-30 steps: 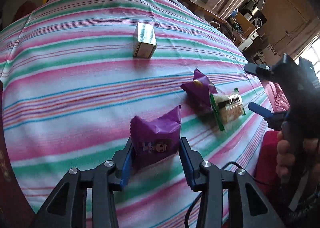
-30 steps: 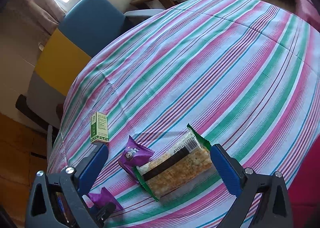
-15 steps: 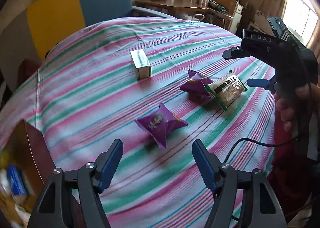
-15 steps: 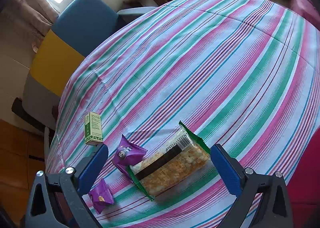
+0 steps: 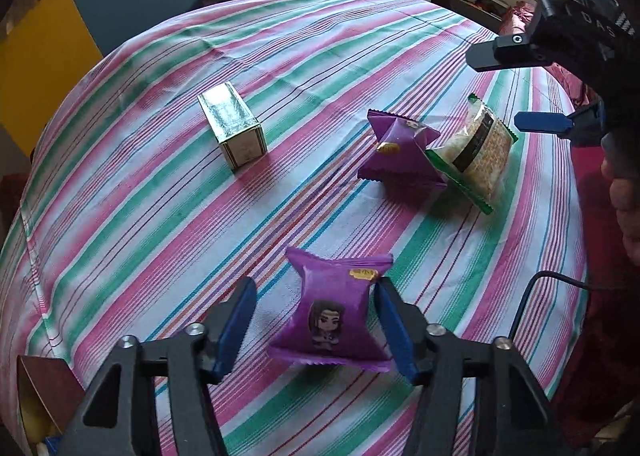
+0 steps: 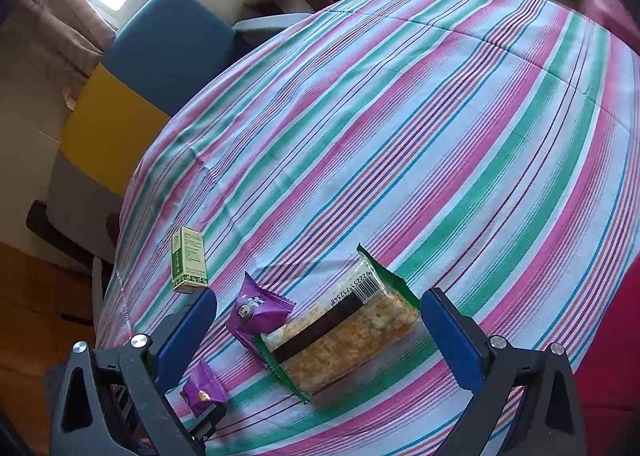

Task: Organize objects
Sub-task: 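Grasp the purple snack packet with the left tool and lift it, then hold the purple packet in the left tool while the right tool grasps the cracker packet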

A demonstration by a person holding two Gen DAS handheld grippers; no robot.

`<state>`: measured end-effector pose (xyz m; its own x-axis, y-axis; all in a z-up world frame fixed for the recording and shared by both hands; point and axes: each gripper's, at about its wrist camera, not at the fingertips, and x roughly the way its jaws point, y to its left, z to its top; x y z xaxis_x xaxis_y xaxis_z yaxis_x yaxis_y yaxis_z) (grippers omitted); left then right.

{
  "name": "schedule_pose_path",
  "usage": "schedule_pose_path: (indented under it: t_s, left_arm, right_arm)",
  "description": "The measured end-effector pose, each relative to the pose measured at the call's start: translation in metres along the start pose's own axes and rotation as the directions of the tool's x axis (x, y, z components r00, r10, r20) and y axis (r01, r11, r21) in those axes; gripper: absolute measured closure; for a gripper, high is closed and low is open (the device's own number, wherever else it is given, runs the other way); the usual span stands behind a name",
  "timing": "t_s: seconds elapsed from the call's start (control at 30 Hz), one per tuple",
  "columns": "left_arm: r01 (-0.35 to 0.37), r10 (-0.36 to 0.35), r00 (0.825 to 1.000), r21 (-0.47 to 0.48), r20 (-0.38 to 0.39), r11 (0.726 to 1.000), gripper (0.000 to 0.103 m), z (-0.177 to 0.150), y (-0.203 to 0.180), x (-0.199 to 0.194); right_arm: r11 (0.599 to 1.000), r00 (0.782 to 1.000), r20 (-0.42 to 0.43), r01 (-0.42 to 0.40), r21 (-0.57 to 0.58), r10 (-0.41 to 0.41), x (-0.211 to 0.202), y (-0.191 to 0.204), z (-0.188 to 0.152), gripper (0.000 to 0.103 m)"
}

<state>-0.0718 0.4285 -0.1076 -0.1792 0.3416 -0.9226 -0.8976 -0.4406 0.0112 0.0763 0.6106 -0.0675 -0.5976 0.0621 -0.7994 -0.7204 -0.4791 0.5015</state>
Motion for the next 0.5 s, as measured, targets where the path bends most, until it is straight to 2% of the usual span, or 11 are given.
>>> schedule_pose_path:
  t_s: [0.03, 0.13, 0.27, 0.33, 0.43, 0.5]
  left_arm:
    - [0.018, -0.019, 1.000, -0.022, -0.007, 1.000, 0.063, -0.001, 0.002, 0.003]
    - [0.030, -0.028, 0.999, -0.086, 0.016, 0.996, 0.070, -0.007, 0.007, 0.003]
    - [0.077, -0.067, 0.996, -0.223, 0.051, 0.972, 0.072, -0.023, 0.016, -0.004]
    - [0.075, -0.060, 0.996, -0.265, 0.065, 0.961, 0.072, -0.034, 0.015, -0.008]
    - [0.075, -0.054, 0.995, -0.301, 0.078, 0.951, 0.072, -0.050, 0.008, -0.017]
    - [0.080, -0.057, 0.995, -0.315, 0.081, 0.946, 0.072, -0.062, 0.000, -0.024]
  right_arm:
    - [1.000, 1.000, 0.002, 0.002, 0.001, -0.002, 0.000, 0.000, 0.001, 0.000]
    - [1.000, 1.000, 0.003, 0.001, 0.005, -0.001, -0.001, -0.001, 0.001, 0.000]
    - [1.000, 1.000, -0.006, 0.013, -0.004, -0.013, 0.003, 0.000, 0.002, 0.000]
    - [1.000, 1.000, -0.025, 0.010, -0.005, -0.010, 0.008, 0.001, 0.002, 0.000]
    - [0.999, 0.995, -0.091, -0.043, 0.008, 0.043, 0.018, 0.001, -0.002, 0.000]
    - [0.996, 0.984, -0.154, -0.094, -0.013, 0.091, 0.026, 0.009, -0.007, 0.000]
